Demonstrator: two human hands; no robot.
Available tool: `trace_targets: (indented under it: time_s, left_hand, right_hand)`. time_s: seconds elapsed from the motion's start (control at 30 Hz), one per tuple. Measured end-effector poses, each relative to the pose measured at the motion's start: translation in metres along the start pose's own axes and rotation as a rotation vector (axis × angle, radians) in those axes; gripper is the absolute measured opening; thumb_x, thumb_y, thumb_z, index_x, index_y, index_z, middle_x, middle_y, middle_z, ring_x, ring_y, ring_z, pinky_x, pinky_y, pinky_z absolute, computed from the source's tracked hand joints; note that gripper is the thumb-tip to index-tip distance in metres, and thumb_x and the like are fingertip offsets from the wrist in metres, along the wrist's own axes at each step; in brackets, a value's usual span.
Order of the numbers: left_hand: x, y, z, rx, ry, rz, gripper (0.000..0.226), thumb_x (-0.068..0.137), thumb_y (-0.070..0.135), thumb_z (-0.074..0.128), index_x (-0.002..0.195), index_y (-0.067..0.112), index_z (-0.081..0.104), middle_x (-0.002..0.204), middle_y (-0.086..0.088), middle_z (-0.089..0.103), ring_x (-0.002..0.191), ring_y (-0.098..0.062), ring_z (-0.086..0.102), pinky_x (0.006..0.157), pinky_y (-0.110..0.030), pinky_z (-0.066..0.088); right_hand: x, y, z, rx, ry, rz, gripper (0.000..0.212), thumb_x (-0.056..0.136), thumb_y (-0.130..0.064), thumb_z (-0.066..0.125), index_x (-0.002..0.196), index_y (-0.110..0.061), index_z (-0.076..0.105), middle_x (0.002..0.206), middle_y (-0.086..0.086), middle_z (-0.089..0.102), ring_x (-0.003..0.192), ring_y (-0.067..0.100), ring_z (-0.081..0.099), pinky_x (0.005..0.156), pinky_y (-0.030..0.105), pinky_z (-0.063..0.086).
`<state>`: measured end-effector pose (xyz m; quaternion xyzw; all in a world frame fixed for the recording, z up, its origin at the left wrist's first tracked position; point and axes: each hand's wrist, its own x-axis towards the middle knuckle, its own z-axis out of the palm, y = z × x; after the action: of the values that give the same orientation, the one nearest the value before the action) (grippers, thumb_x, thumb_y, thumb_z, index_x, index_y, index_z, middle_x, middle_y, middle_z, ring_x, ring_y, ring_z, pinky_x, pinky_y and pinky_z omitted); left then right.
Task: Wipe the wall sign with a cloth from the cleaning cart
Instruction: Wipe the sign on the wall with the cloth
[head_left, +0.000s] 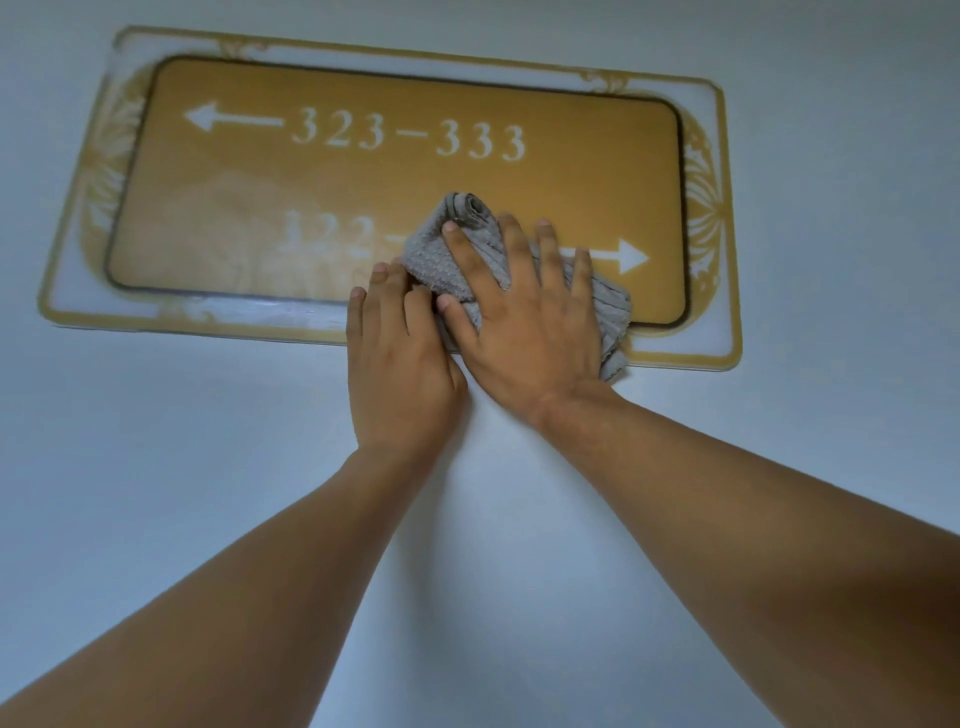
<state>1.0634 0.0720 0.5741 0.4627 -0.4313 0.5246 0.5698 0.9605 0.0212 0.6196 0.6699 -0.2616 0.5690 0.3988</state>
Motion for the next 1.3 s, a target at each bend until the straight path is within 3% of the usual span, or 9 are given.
trace_targets:
  time_s: [0.17, 0.27, 0.4, 0.53, 0.77, 0.9, 1.03, 1.17, 1.3]
  left_hand:
    - [0.003, -0.001, -0.004, 0.039, -0.015, 0.041, 0.023, 0.097, 0.008, 0.044, 0.111, -0.003, 0.059, 0.136, -0.022, 0.053, 0.137, -0.039, 0.041, 0.113, -0.052, 0.029]
    - [0.016, -0.021, -0.022, 0.158, -0.075, 0.223, 0.023, 0.088, 0.009, 0.045, 0.103, 0.002, 0.06, 0.124, -0.018, 0.059, 0.117, -0.038, 0.053, 0.097, -0.047, 0.039]
    - [0.047, -0.038, -0.045, 0.291, -0.128, 0.37, 0.029, 0.078, 0.017, 0.037, 0.096, 0.006, 0.056, 0.102, -0.012, 0.061, 0.089, -0.035, 0.051, 0.079, -0.044, 0.035]
    - [0.075, -0.024, -0.037, 0.169, -0.016, 0.209, 0.031, 0.084, 0.019, 0.04, 0.107, 0.006, 0.055, 0.106, -0.013, 0.058, 0.094, -0.034, 0.051, 0.082, -0.044, 0.037]
    - [0.108, -0.02, -0.023, 0.191, -0.066, 0.249, 0.056, 0.086, 0.025, 0.039, 0.139, 0.01, 0.049, 0.133, -0.013, 0.053, 0.114, -0.032, 0.05, 0.098, -0.044, 0.039]
    - [0.132, -0.027, -0.02, 0.252, -0.022, 0.319, 0.041, 0.084, 0.025, 0.04, 0.116, 0.005, 0.056, 0.113, -0.015, 0.055, 0.102, -0.035, 0.051, 0.09, -0.045, 0.039]
    - [0.166, -0.01, -0.004, 0.157, 0.098, 0.178, 0.023, 0.091, 0.025, 0.036, 0.089, 0.007, 0.051, 0.104, -0.018, 0.056, 0.096, -0.036, 0.05, 0.082, -0.046, 0.039]
    - [0.18, -0.015, 0.008, 0.06, 0.16, 0.115, 0.012, 0.093, 0.023, 0.036, 0.088, 0.014, 0.042, 0.098, -0.013, 0.054, 0.086, -0.025, 0.044, 0.072, -0.034, 0.029]
    - [0.179, -0.031, 0.01, 0.037, 0.161, 0.208, 0.012, 0.089, 0.021, 0.037, 0.09, 0.012, 0.045, 0.094, -0.013, 0.056, 0.084, -0.024, 0.043, 0.071, -0.036, 0.031]
  right_hand:
    - [0.006, 0.001, 0.0, -0.018, -0.01, -0.01, 0.063, 0.099, -0.063, 0.018, 0.158, -0.043, 0.008, 0.166, 0.009, 0.017, 0.15, 0.041, 0.013, 0.116, 0.067, 0.013]
    - [0.012, 0.002, 0.0, -0.013, -0.034, -0.041, 0.065, 0.098, -0.064, 0.016, 0.158, -0.043, 0.004, 0.167, 0.01, 0.014, 0.151, 0.044, 0.008, 0.115, 0.07, 0.009]
    - [0.017, 0.003, 0.0, -0.015, -0.037, -0.053, 0.065, 0.098, -0.065, 0.014, 0.158, -0.043, 0.0, 0.167, 0.01, 0.011, 0.15, 0.046, 0.004, 0.113, 0.072, 0.007]
    - [0.04, 0.003, -0.003, 0.012, -0.047, -0.093, 0.063, 0.099, -0.065, 0.012, 0.156, -0.045, -0.003, 0.168, 0.007, 0.007, 0.151, 0.045, 0.001, 0.113, 0.071, 0.004]
    - [0.088, -0.001, -0.005, 0.021, -0.029, -0.084, 0.063, 0.099, -0.063, 0.012, 0.157, -0.045, -0.003, 0.168, 0.007, 0.005, 0.151, 0.044, -0.001, 0.114, 0.069, 0.002]
    - [0.096, 0.0, -0.003, 0.025, -0.005, -0.1, 0.063, 0.098, -0.06, 0.017, 0.157, -0.045, -0.002, 0.168, 0.007, 0.007, 0.15, 0.046, 0.002, 0.114, 0.069, 0.002]
    - [0.113, 0.001, -0.003, 0.057, -0.004, -0.11, 0.067, 0.094, -0.058, 0.024, 0.157, -0.044, 0.004, 0.168, 0.008, 0.01, 0.15, 0.045, 0.003, 0.114, 0.068, 0.001]
    - [0.128, 0.0, -0.003, 0.061, 0.02, -0.099, 0.067, 0.094, -0.059, 0.027, 0.157, -0.044, 0.007, 0.167, 0.007, 0.013, 0.15, 0.045, 0.006, 0.114, 0.068, 0.002]
    - [0.14, 0.0, -0.001, 0.062, 0.045, -0.119, 0.06, 0.098, -0.053, 0.02, 0.156, -0.046, 0.009, 0.167, 0.007, 0.016, 0.15, 0.043, 0.009, 0.115, 0.067, 0.002]
